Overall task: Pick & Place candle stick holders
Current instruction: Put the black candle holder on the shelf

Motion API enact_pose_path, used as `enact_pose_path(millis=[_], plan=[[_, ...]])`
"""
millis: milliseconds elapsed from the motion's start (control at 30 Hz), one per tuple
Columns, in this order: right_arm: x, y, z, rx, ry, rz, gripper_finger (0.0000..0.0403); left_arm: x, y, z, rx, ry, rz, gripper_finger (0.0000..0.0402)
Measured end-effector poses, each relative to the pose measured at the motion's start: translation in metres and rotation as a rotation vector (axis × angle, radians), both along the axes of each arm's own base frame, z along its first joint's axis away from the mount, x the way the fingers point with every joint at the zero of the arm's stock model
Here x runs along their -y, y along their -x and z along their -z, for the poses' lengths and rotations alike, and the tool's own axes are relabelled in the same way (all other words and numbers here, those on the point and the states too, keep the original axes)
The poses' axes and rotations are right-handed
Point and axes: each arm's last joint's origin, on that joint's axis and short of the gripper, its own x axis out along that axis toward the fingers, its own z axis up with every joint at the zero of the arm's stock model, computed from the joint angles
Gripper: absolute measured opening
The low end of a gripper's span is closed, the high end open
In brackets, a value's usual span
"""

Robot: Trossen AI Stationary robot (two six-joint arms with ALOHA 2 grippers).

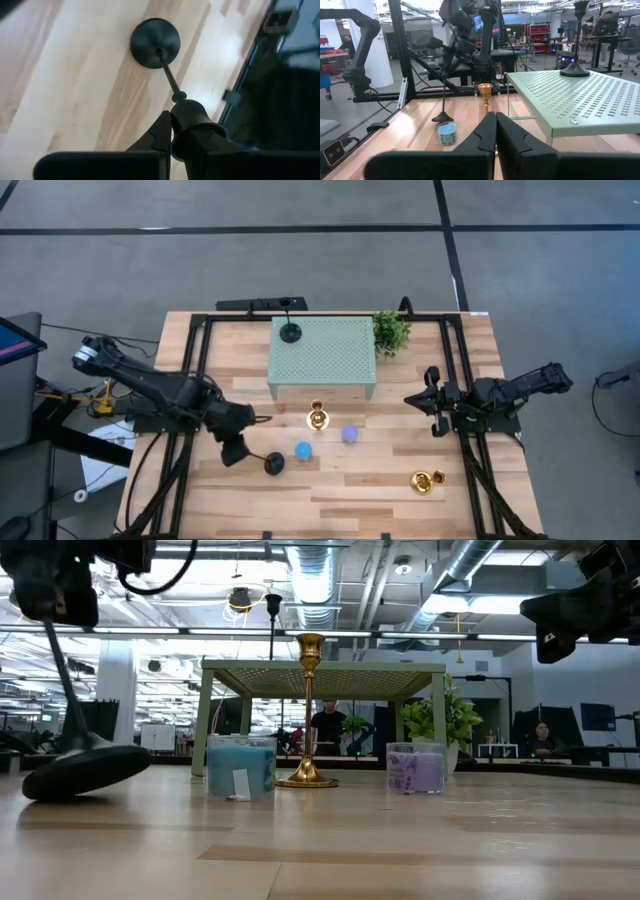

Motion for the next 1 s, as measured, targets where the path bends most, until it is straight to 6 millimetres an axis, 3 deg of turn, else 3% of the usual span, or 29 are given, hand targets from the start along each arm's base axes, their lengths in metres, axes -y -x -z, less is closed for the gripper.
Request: enact_pose_path(millis=[467, 833, 1000], plan=[[0.000, 0.000, 0.000, 0.000, 0.000, 0.000, 0.0000, -0.010, -0.008, 0.001, -0.002, -0.005, -0.096, 0.0054], [0.000, 0.000, 0.000, 0.000, 0.001, -0.001, 0.0000, -0.011, -0.011, 0.000, 0.037, -0.038, -0.137, 0.0050], [0.000, 0.000, 0.000, 0.001, 0.001, -0.002, 0.0000, -0.012, -0.012, 0.000, 0.048, -0.042, -0.143, 0.0072]])
